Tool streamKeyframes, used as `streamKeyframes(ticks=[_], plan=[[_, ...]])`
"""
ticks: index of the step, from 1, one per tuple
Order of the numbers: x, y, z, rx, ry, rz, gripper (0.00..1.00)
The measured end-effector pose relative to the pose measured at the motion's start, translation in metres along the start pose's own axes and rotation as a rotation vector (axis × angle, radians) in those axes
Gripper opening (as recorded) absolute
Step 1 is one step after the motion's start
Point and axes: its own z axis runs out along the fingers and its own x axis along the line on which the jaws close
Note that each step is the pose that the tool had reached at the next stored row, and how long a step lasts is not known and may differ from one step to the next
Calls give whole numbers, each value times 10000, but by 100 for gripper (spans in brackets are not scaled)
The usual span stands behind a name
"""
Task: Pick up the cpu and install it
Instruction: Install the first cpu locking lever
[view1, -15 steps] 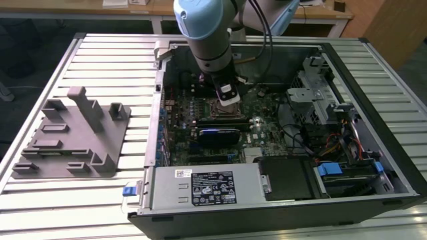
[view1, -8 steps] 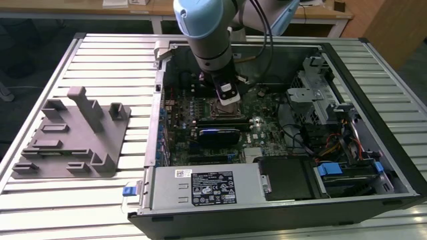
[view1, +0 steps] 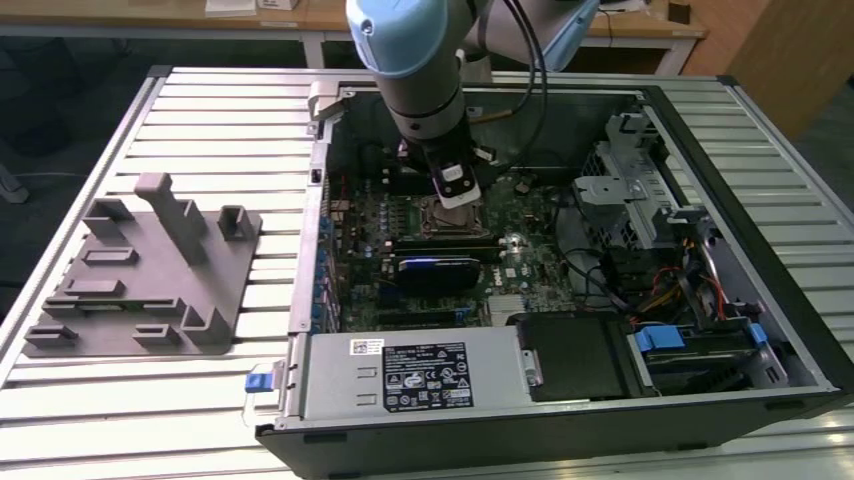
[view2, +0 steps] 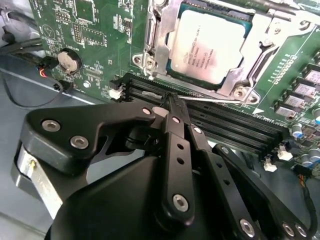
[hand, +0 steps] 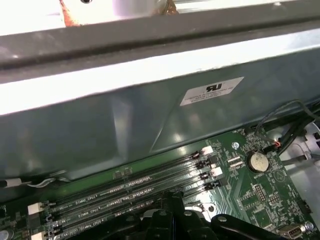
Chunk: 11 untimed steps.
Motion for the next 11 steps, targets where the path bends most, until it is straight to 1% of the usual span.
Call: streamKeyframes(ticks=[4, 9, 11], plan=[[3, -5, 10, -2, 2, -2, 11], [14, -18, 31, 24, 0, -20, 11], [15, -19, 36, 57, -4, -44, 11]])
